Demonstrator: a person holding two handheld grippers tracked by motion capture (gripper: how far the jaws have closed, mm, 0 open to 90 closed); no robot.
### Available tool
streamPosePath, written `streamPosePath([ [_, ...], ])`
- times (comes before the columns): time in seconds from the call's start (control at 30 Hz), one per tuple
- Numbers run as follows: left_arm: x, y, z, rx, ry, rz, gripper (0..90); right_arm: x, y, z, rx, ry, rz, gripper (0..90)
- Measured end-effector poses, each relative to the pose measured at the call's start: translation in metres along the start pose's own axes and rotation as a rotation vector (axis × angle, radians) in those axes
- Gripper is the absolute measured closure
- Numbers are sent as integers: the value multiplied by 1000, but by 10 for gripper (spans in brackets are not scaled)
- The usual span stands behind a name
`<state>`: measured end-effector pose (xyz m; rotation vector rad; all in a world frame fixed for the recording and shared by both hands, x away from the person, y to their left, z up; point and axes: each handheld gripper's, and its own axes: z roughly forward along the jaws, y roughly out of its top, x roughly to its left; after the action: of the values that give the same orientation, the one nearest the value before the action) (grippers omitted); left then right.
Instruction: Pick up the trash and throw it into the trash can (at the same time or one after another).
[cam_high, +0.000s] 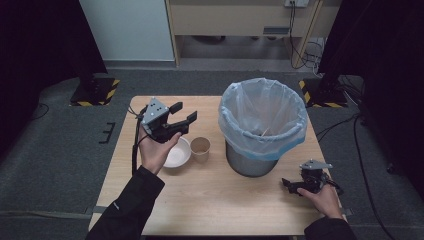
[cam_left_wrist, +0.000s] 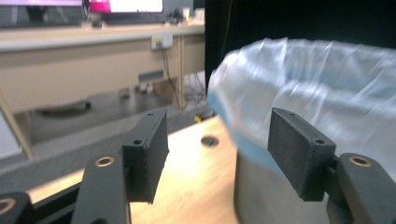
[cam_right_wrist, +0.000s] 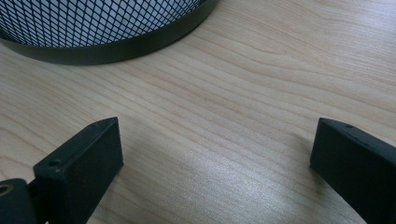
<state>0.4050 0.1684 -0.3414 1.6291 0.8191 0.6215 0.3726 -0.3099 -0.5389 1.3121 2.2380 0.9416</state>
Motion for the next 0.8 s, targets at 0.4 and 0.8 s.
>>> streamPosePath([
  [0.4,10,-62,29,168,30,-28,377,0,0,0,0,0,0,27],
  [0.8,17,-108,57,315,47,-46,405,0,0,0,0,0,0,27],
])
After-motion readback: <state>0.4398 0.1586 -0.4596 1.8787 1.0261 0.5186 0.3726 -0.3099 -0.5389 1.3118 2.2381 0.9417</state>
